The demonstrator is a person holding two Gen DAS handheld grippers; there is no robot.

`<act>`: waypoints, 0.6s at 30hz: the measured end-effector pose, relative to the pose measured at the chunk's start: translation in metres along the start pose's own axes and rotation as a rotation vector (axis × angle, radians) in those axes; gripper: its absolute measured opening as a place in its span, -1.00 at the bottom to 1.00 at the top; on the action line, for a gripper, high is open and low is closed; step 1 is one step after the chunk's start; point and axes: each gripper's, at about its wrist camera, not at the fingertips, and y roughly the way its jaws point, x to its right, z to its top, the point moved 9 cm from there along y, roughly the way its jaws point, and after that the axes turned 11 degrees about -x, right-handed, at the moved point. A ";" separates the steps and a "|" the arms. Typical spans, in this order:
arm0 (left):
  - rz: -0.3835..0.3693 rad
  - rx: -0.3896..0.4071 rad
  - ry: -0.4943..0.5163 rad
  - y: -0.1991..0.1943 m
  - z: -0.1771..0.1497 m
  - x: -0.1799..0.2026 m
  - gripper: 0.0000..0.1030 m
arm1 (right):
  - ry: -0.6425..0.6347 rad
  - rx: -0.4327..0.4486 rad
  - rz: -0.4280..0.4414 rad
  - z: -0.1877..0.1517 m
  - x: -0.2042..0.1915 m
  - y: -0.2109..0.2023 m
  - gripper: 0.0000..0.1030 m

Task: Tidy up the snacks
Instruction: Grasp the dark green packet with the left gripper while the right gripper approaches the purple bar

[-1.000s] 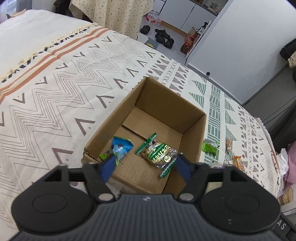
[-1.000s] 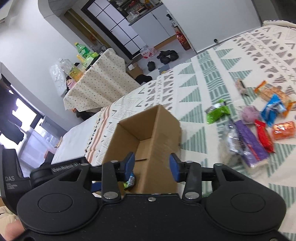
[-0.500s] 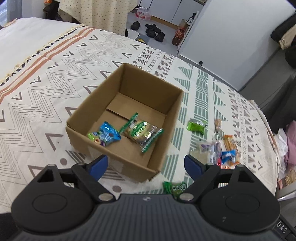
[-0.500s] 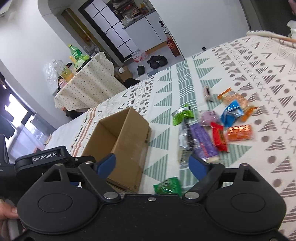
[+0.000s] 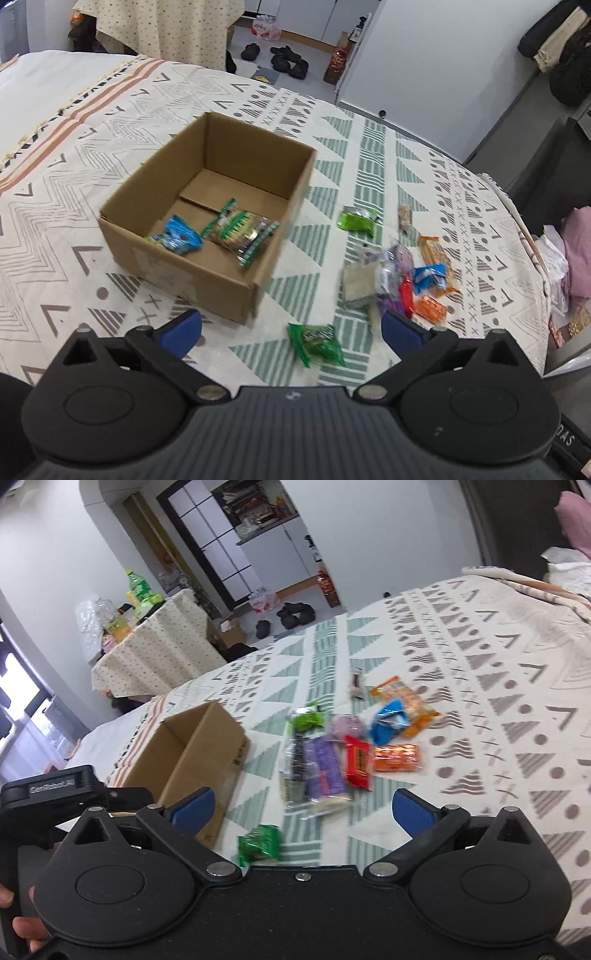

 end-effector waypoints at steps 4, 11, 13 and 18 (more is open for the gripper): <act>0.003 -0.004 0.008 0.003 -0.008 0.012 1.00 | 0.003 0.011 -0.012 -0.002 0.013 -0.008 1.00; 0.022 0.008 0.010 0.009 -0.018 0.031 1.00 | 0.034 0.016 -0.019 -0.004 0.038 -0.016 1.00; 0.017 0.007 -0.004 0.011 -0.020 0.034 1.00 | 0.054 0.016 -0.007 -0.004 0.043 -0.018 1.00; 0.033 0.017 -0.016 0.018 -0.022 0.043 1.00 | 0.110 0.034 -0.012 -0.001 0.059 -0.017 1.00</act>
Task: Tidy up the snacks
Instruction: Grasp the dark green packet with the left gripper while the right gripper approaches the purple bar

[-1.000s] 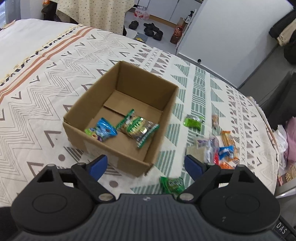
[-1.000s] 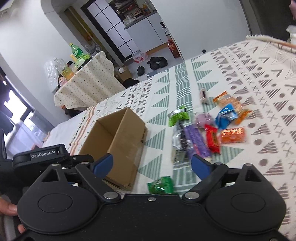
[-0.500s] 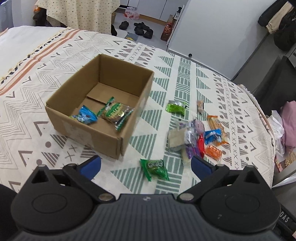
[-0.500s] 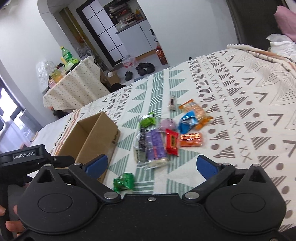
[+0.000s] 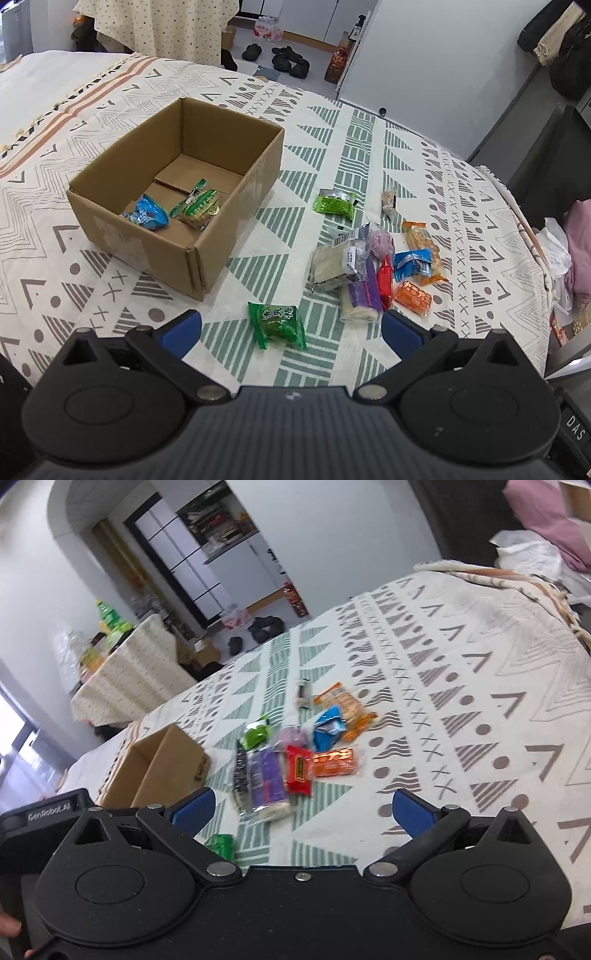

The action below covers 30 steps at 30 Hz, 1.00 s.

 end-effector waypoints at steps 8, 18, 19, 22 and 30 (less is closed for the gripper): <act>0.054 -0.041 -0.036 0.024 -0.006 0.004 1.00 | 0.059 -0.015 0.034 0.002 0.014 0.011 0.98; 0.086 -0.075 -0.083 0.057 -0.004 -0.005 0.95 | 0.044 -0.078 0.086 0.004 0.007 0.043 0.66; 0.085 -0.079 -0.092 0.061 -0.004 -0.007 0.95 | 0.039 -0.088 0.090 0.003 0.005 0.048 0.63; 0.092 -0.083 -0.110 0.069 -0.003 -0.012 0.88 | 0.017 -0.122 0.095 0.002 -0.001 0.064 0.45; 0.099 -0.126 -0.130 0.096 -0.001 -0.016 0.68 | -0.016 -0.185 0.117 -0.003 -0.013 0.087 0.31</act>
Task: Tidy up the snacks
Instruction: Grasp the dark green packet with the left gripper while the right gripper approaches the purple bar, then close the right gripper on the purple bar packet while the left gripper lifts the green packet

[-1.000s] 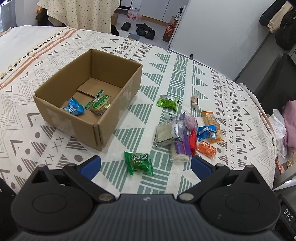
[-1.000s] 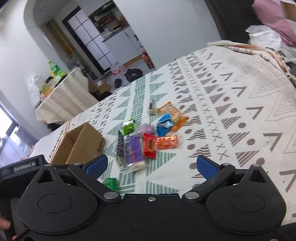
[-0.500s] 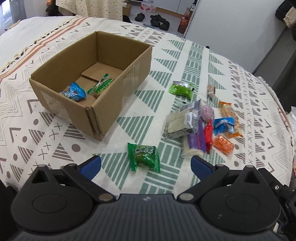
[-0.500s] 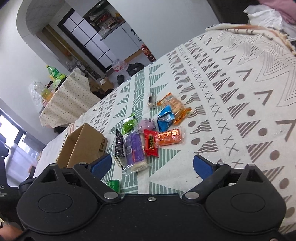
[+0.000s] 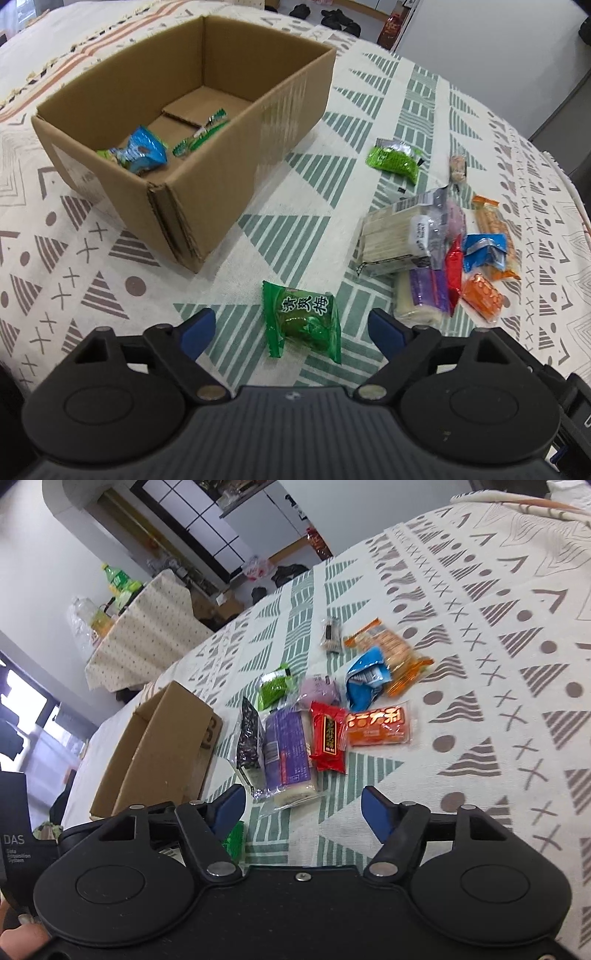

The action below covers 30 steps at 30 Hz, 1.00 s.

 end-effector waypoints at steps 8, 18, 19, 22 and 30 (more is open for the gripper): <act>0.011 -0.069 -0.036 0.025 0.003 -0.002 -0.11 | -0.021 -0.038 -0.012 0.009 -0.005 0.027 0.30; 0.026 -0.056 -0.047 0.018 0.011 -0.013 -0.27 | -0.071 -0.067 -0.022 0.013 -0.020 0.054 0.32; 0.025 -0.057 -0.050 0.018 0.011 -0.014 -0.27 | -0.071 -0.068 -0.025 0.014 -0.020 0.056 0.32; 0.023 -0.059 -0.051 0.017 0.012 -0.016 -0.27 | -0.083 -0.078 -0.037 0.013 -0.023 0.062 0.32; 0.024 -0.030 -0.015 0.002 0.011 -0.013 -0.27 | -0.120 -0.082 -0.096 0.006 -0.022 0.063 -0.25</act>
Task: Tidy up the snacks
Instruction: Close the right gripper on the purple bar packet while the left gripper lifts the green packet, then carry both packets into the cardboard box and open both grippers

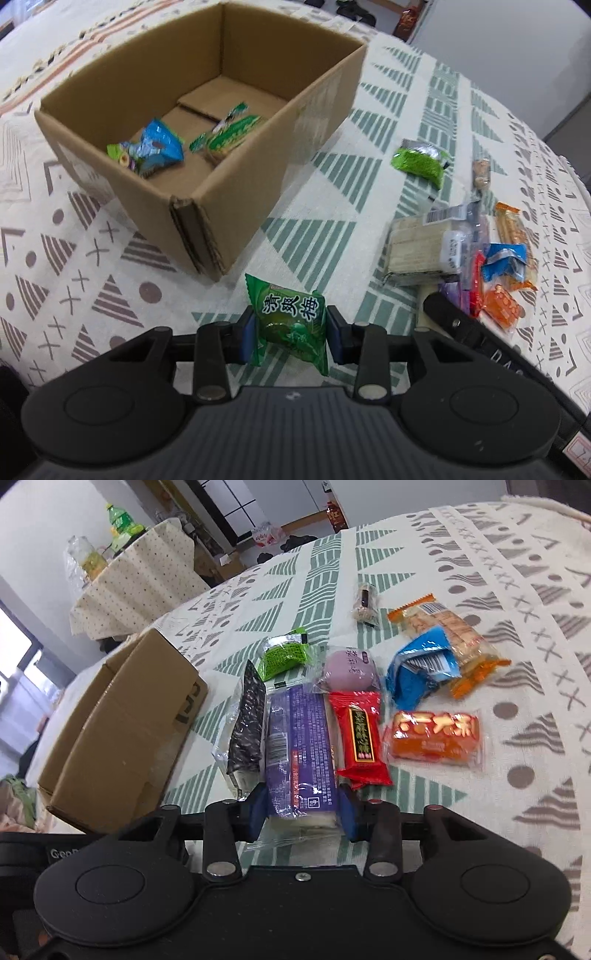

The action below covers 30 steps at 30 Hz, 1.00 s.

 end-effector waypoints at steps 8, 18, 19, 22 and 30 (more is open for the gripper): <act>-0.050 0.037 0.110 -0.024 -0.001 0.015 -0.27 | 0.006 -0.004 -0.028 -0.020 0.001 -0.020 -0.30; -0.177 0.117 0.129 -0.055 0.011 0.016 -0.27 | 0.089 0.036 -0.030 -0.028 0.003 -0.049 -0.34; -0.195 0.112 0.119 -0.056 0.011 0.014 -0.27 | 0.094 0.037 -0.033 -0.029 0.004 -0.052 -0.34; -0.226 0.130 0.105 -0.066 0.016 0.011 -0.27 | 0.135 0.035 -0.025 -0.035 0.004 -0.061 -0.34; -0.325 0.173 0.119 -0.099 0.037 0.001 -0.27 | 0.126 0.101 -0.034 -0.024 -0.014 -0.088 -0.35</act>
